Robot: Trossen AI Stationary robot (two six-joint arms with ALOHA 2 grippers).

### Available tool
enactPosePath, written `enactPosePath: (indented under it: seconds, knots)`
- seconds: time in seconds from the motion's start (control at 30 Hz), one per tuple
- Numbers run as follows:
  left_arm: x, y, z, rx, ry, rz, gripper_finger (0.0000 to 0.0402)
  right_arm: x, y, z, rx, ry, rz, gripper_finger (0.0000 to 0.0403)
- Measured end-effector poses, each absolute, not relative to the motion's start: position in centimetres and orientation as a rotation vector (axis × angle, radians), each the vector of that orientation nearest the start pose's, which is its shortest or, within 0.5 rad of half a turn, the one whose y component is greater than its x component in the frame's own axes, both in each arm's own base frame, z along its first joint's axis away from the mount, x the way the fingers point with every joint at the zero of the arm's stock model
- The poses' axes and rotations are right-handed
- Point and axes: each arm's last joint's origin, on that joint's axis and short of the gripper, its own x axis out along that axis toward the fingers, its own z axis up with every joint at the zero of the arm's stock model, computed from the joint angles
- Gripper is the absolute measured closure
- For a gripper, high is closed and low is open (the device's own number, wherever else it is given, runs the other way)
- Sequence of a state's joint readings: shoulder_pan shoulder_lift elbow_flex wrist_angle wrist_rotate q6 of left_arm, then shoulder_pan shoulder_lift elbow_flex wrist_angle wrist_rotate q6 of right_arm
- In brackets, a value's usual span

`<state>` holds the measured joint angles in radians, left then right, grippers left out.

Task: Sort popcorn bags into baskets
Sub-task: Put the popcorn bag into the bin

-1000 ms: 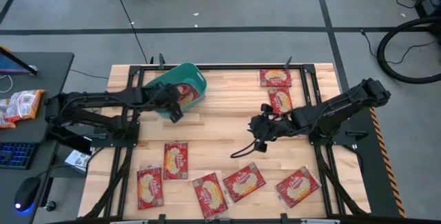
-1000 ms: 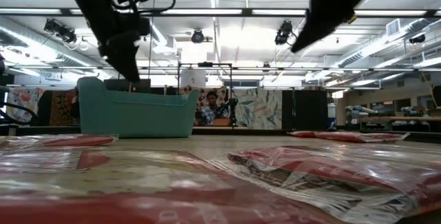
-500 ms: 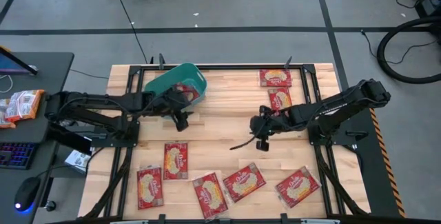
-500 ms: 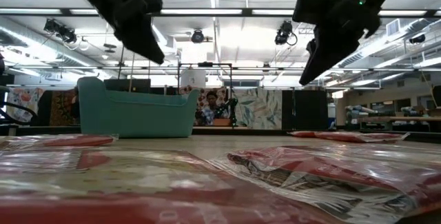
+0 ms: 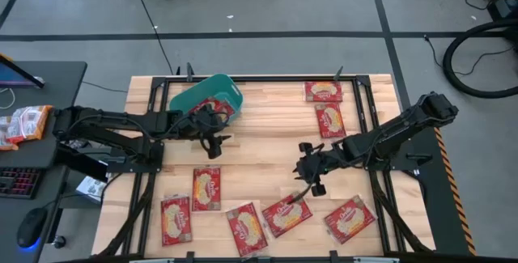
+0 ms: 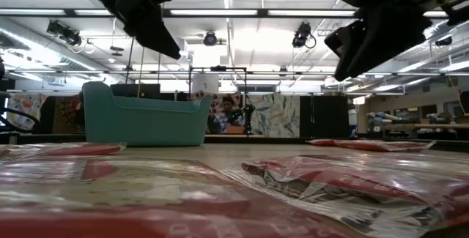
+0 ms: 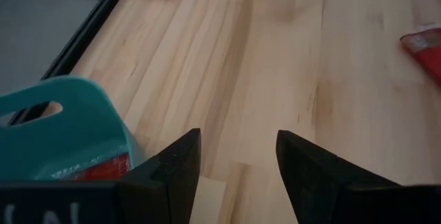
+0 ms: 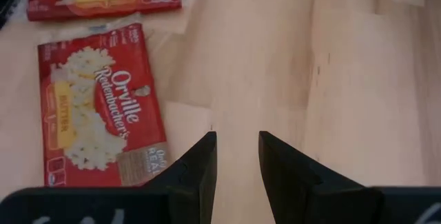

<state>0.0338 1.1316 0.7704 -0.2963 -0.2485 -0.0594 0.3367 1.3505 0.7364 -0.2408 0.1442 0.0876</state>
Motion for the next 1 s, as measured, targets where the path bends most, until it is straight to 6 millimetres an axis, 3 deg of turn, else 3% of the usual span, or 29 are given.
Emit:
enactPosePath:
  seconds: [0.1, 0.33, 0.57, 0.73, 1.0]
  knots:
    - [23.5, 1.5, 25.5, 0.029, 0.626, 0.286, 0.0209, 24.3, 7.8, 19.2, -0.117, 0.893, 0.000, 0.0290]
    - [23.6, 1.5, 25.7, 0.029, 0.605, 0.286, 0.0209, 22.5, 4.4, 18.0, -0.043, 1.097, -0.392, 0.0290]
    - [23.7, 1.5, 25.7, 0.030, 0.600, 0.285, 0.0209, 21.4, 0.8, 17.6, 0.147, 1.185, -0.699, 0.0288]
    - [23.7, 1.6, 25.9, 0.027, 0.582, 0.288, 0.0209, 21.2, -1.2, 17.0, 0.208, 1.230, -0.816, 0.0264]
    - [23.7, 1.6, 25.9, 0.027, 0.583, 0.287, 0.0209, 22.1, -3.7, 15.2, 0.202, 1.306, -0.841, 0.0227]
